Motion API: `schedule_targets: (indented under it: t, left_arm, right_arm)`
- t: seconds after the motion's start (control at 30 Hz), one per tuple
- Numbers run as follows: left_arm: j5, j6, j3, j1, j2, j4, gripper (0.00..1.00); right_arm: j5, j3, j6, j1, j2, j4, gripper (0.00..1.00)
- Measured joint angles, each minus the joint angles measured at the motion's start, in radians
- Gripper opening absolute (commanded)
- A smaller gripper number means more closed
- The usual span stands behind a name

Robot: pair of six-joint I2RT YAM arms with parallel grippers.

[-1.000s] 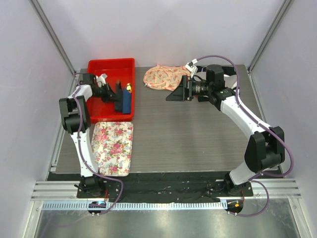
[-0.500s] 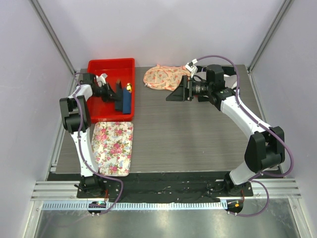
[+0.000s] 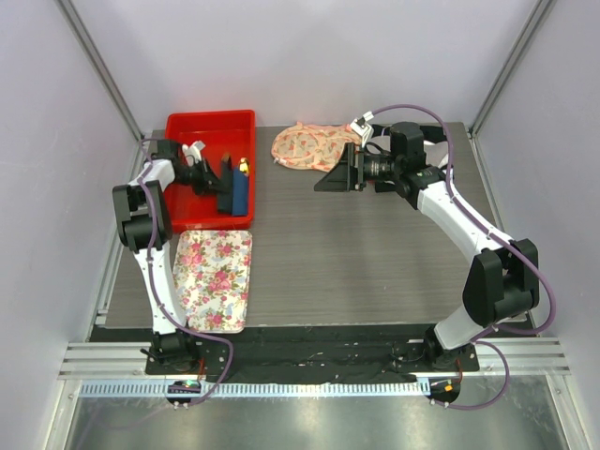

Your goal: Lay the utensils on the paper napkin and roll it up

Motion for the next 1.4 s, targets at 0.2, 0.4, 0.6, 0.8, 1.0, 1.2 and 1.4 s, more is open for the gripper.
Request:
schedule_targets:
  t: [0.2, 0.4, 0.6, 0.8, 1.0, 1.2, 1.4]
  left_arm:
    - [0.004, 0.006, -0.002, 0.000, 0.000, -0.011, 0.00]
    - [0.018, 0.017, -0.015, 0.002, -0.003, -0.011, 0.03]
    - [0.018, 0.023, -0.051, 0.002, -0.022, -0.010, 0.24]
    - [-0.010, 0.025, -0.066, 0.002, -0.043, -0.016, 0.32]
    - [-0.067, 0.029, -0.072, 0.002, -0.066, -0.017, 0.36]
    - [-0.117, 0.032, -0.089, 0.002, -0.095, -0.013, 0.48]
    - [-0.205, 0.052, -0.121, 0.002, -0.143, -0.008, 0.61]
  right_arm:
    - [-0.001, 0.000, 0.000, 0.000, 0.000, 0.000, 1.00]
    - [-0.004, 0.000, 0.001, 0.000, 0.000, 0.000, 1.00]
    - [-0.008, -0.002, 0.003, 0.000, 0.000, 0.000, 1.00]
    - [-0.008, -0.004, 0.008, 0.000, 0.000, 0.001, 1.00]
    - [-0.010, -0.004, 0.019, 0.000, 0.000, 0.001, 1.00]
    - [-0.012, -0.004, 0.026, 0.000, 0.000, 0.003, 1.00]
    - [-0.012, -0.004, 0.027, -0.001, 0.000, 0.009, 1.00]
